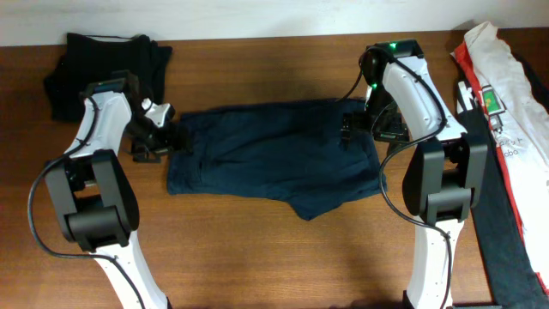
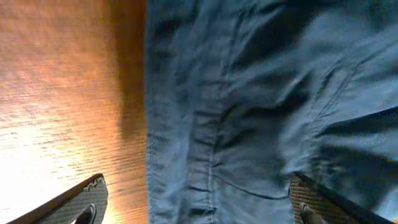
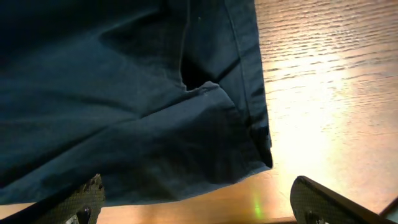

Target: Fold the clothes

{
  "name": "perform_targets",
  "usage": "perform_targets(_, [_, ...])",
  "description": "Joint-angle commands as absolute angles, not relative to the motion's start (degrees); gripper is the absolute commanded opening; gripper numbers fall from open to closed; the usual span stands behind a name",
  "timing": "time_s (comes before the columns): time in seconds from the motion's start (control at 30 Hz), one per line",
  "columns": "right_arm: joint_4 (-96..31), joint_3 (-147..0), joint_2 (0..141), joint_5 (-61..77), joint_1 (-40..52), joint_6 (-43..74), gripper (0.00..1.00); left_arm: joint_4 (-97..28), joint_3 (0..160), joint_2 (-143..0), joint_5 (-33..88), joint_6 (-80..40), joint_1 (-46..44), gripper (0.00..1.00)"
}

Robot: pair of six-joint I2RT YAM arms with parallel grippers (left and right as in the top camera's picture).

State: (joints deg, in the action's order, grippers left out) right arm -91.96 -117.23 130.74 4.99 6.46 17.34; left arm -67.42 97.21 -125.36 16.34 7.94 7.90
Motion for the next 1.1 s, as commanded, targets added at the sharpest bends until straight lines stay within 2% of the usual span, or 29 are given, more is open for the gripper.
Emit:
perform_targets(0.0, [-91.53,-118.41,128.79,7.09,6.68,17.43,0.99,-66.04,93.12,-125.78,9.80,6.79,7.33,0.91])
perform_targets(0.07, [-91.57,-118.41,128.79,7.09,6.68,17.43,0.99,-64.47,92.25,-125.78,9.58,5.15,7.40,0.84])
perform_targets(0.13, [-91.55,-118.41,128.79,7.09,6.68,17.43,0.99,-62.70,92.14,-125.78,9.58,4.58,7.27,0.82])
perform_targets(0.23, [-91.55,-118.41,128.79,7.09,6.68,17.43,0.99,-62.35,92.12,-125.78,12.67,4.56,6.61,0.72])
perform_targets(0.37, [-91.48,-118.41,128.79,7.09,6.68,17.45,0.99,-61.73,91.35,-125.80,13.89,4.58,4.60,0.65])
perform_targets(0.53, [-91.50,-118.41,128.79,7.09,6.68,17.43,0.99,-60.86,88.51,-125.80,5.96,1.69,1.65,0.60])
perform_targets(0.6, [-91.50,-118.41,128.79,7.07,6.68,17.43,0.99,-60.86,88.09,-125.80,5.39,1.69,1.72,0.53])
perform_targets(0.67, [-91.50,-118.41,128.79,7.07,6.68,17.43,0.99,-60.95,88.09,-125.80,3.68,1.65,1.72,0.40])
perform_targets(0.77, [-91.53,-118.41,128.79,7.07,6.68,17.43,0.99,-60.90,88.09,-125.80,3.14,1.67,1.72,0.01])
perform_targets(0.93, [-92.16,-118.41,128.79,7.07,6.68,17.41,0.99,-62.52,88.88,-125.75,0.30,0.34,1.80,0.00])
perform_targets(1.07, [-93.67,-118.41,128.79,7.05,6.68,16.75,0.99,-72.12,99.29,-125.75,-5.34,-0.73,5.30,0.00])
